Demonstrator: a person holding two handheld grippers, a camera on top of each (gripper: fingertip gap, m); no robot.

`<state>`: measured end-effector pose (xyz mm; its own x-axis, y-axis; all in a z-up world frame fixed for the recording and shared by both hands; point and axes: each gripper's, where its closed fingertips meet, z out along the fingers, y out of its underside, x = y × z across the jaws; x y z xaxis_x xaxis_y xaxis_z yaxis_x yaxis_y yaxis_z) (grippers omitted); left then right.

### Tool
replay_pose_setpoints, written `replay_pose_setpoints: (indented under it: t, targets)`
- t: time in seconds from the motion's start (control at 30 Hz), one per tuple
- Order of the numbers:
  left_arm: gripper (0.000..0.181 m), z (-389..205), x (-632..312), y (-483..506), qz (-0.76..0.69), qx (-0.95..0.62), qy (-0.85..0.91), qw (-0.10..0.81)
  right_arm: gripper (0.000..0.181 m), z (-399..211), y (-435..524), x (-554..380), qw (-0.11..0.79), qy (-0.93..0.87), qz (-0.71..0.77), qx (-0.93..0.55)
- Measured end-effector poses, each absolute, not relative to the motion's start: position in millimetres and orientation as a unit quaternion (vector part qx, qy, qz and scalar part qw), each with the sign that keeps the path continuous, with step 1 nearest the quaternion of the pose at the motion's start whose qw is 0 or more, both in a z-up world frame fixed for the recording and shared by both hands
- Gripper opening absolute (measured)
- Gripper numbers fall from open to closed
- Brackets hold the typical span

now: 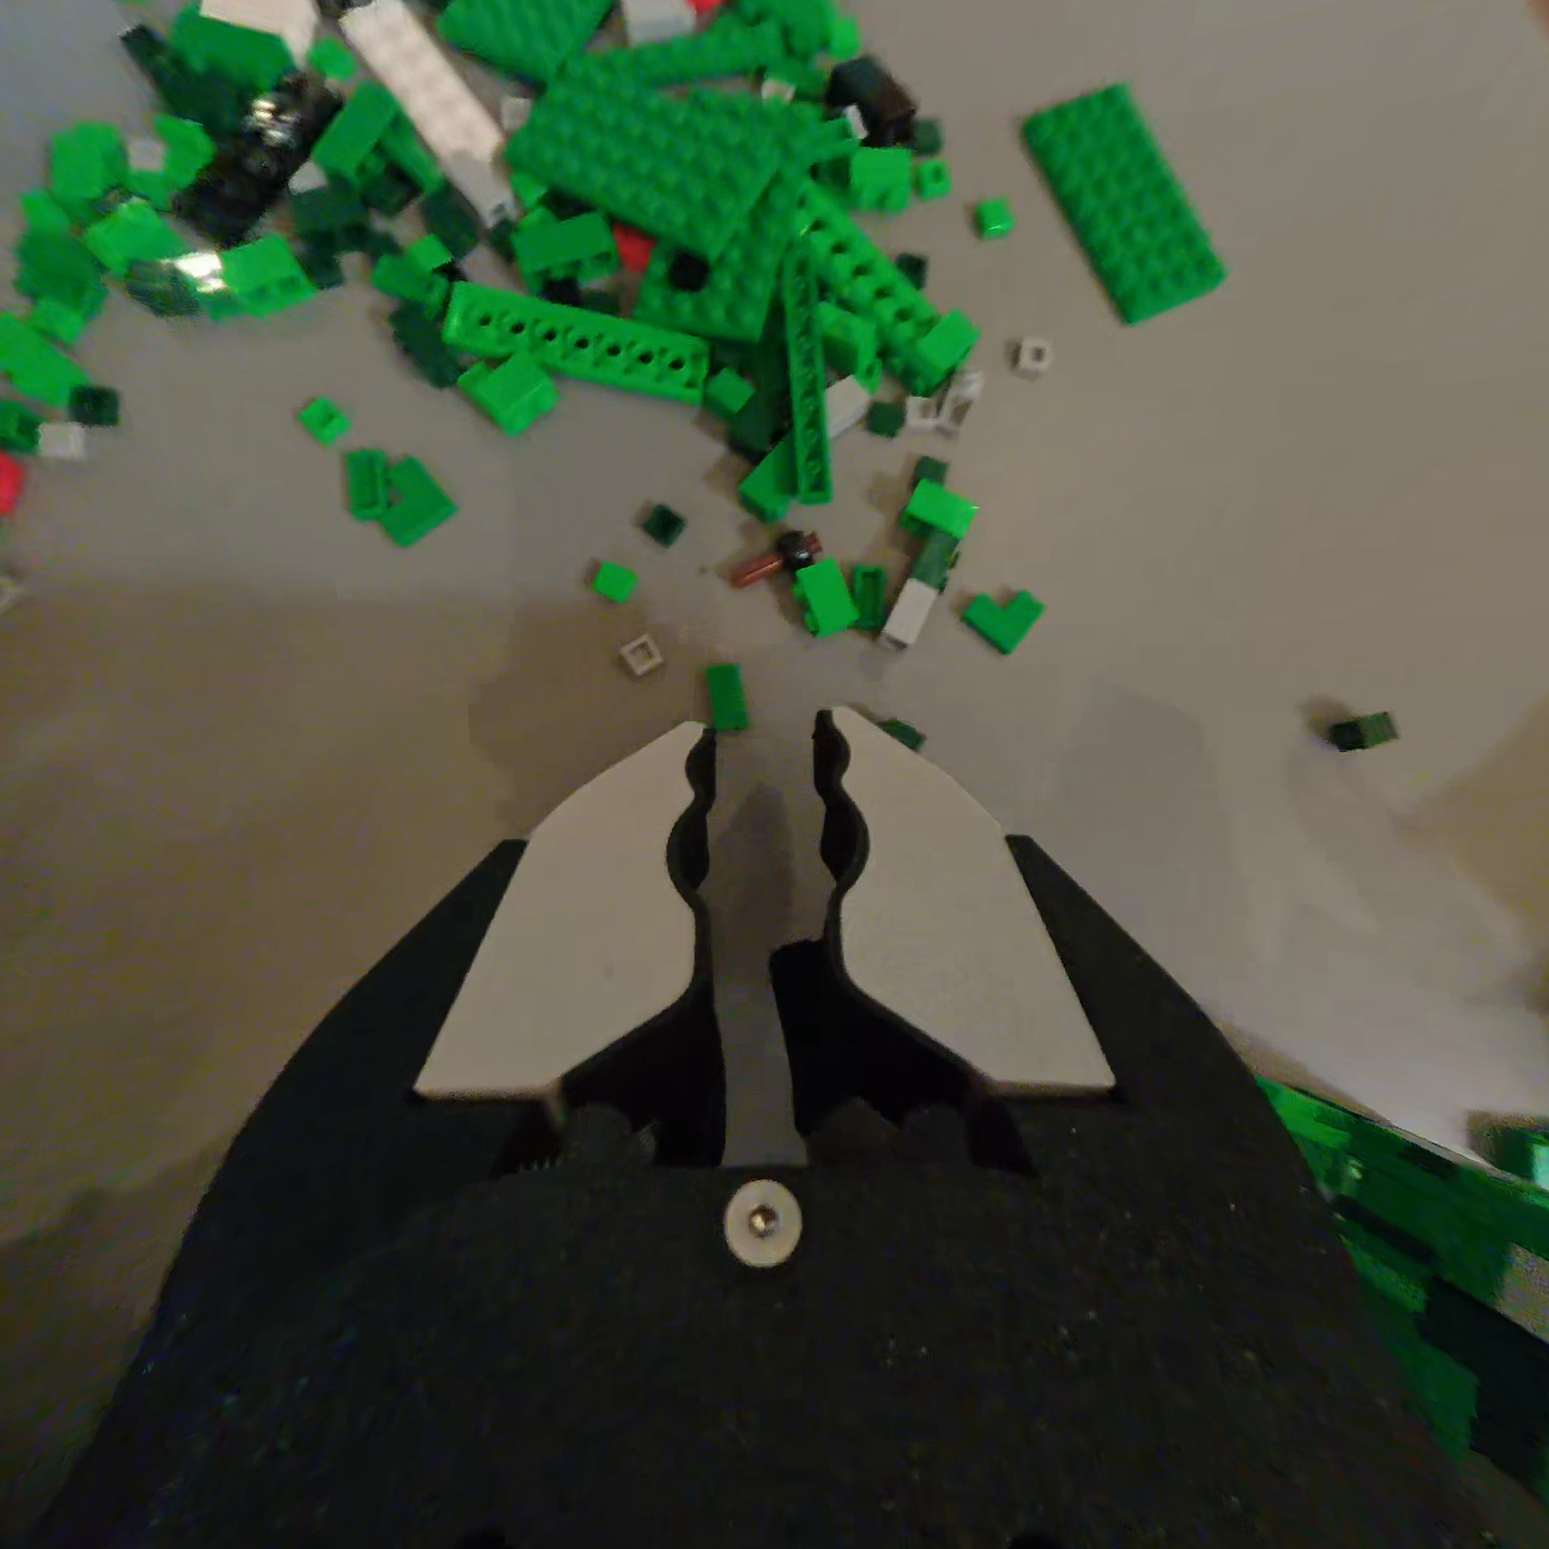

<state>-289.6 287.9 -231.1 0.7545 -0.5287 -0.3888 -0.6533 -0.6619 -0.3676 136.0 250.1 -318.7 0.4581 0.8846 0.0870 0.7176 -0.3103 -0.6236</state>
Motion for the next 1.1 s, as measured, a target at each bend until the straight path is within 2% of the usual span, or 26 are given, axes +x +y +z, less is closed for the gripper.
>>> replay_pose_setpoints:
  t: [0.63,0.83,1.1]
  targets:
    - [0.0,-236,-306,278,0.104,-0.919,0.296,0.239,0.022,-299,249,112,0.377,-0.497,0.216,-0.751]
    - [0.0,-237,-303,278,0.099,-0.917,0.302,0.239,0.032,-292,254,116,0.37,-0.442,0.26,-0.775]
    - [0.0,-239,-303,277,0.094,-0.919,0.302,0.233,0.039,-300,269,128,0.383,-0.431,0.187,-0.796]
